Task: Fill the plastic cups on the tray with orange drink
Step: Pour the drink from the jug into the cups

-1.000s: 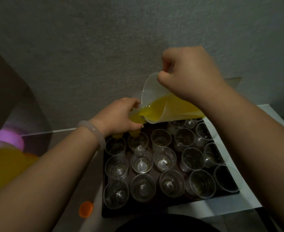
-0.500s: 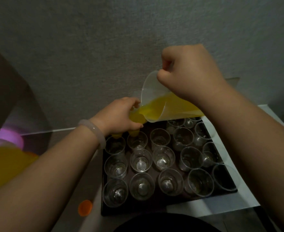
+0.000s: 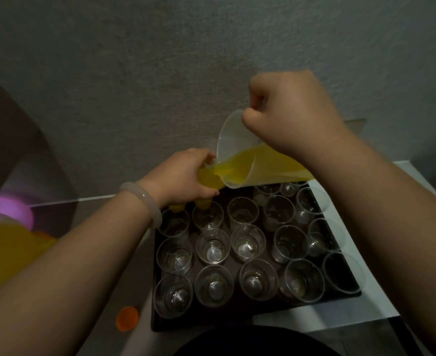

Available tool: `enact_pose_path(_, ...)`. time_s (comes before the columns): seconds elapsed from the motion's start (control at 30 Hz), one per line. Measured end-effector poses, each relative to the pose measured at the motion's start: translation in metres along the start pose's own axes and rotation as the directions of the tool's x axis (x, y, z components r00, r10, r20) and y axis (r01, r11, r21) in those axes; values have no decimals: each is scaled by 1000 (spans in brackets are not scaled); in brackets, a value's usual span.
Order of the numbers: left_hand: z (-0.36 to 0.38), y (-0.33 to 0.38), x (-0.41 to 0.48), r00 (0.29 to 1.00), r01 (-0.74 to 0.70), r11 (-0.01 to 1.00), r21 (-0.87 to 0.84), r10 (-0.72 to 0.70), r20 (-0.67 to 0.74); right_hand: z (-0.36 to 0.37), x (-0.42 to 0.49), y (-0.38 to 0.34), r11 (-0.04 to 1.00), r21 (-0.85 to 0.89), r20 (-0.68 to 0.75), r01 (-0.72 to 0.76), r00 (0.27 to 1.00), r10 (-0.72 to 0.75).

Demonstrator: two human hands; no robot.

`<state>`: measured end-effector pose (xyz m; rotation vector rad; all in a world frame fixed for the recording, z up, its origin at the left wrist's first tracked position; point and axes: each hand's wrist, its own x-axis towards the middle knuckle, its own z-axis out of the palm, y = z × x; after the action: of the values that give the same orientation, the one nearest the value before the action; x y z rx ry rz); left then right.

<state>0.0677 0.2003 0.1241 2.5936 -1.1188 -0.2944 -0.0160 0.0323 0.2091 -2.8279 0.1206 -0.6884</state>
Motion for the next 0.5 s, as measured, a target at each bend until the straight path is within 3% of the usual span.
enact_pose_path(0.5,2,11,7,1000,3,1000,-14,-3,-14,2,-1,22,993,99,-30,-66,997,70)
